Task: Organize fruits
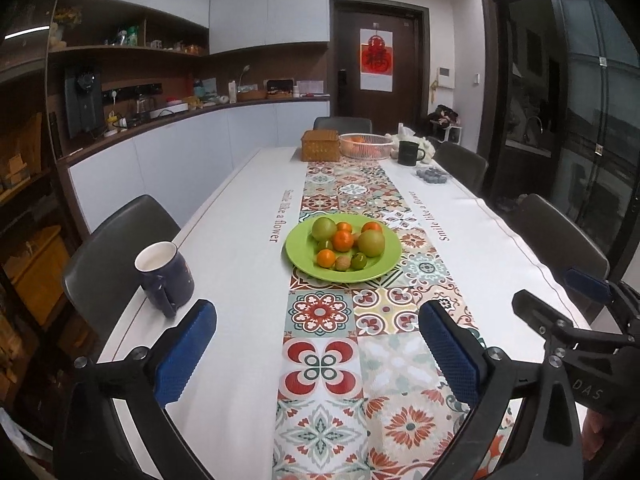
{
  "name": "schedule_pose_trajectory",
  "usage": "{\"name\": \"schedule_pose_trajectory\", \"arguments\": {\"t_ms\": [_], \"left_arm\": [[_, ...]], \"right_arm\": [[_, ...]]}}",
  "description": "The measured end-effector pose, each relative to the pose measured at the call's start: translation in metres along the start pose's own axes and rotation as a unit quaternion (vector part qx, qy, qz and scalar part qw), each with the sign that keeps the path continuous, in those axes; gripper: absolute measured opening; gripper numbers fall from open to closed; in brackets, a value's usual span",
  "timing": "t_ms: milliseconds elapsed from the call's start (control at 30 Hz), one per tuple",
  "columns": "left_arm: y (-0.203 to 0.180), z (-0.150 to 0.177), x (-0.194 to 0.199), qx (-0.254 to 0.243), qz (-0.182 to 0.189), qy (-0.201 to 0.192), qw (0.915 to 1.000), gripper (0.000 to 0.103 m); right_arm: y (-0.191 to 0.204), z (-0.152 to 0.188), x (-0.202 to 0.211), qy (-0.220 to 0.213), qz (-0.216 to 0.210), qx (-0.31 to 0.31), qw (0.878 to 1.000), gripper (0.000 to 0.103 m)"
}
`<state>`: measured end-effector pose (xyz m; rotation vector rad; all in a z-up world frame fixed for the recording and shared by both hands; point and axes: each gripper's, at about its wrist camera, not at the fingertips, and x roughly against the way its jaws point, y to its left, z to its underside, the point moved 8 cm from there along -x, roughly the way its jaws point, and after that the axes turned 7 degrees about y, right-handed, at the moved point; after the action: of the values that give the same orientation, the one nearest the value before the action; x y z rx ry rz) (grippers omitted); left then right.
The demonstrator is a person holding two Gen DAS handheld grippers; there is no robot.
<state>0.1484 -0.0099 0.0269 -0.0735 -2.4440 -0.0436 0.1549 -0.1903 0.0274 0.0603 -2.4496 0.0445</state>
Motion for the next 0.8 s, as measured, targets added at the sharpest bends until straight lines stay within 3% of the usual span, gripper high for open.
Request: {"name": "schedule_pose_trajectory", "arguments": {"t_ms": [800], "left_arm": [[0.001,0.002,0.019,-0.005,-0.024,-0.014,0.9996,0.103]], "right_arm": [[0.004,-0.001,0.015,-0.012,-0.005,0.004,1.000,0.086]]}}
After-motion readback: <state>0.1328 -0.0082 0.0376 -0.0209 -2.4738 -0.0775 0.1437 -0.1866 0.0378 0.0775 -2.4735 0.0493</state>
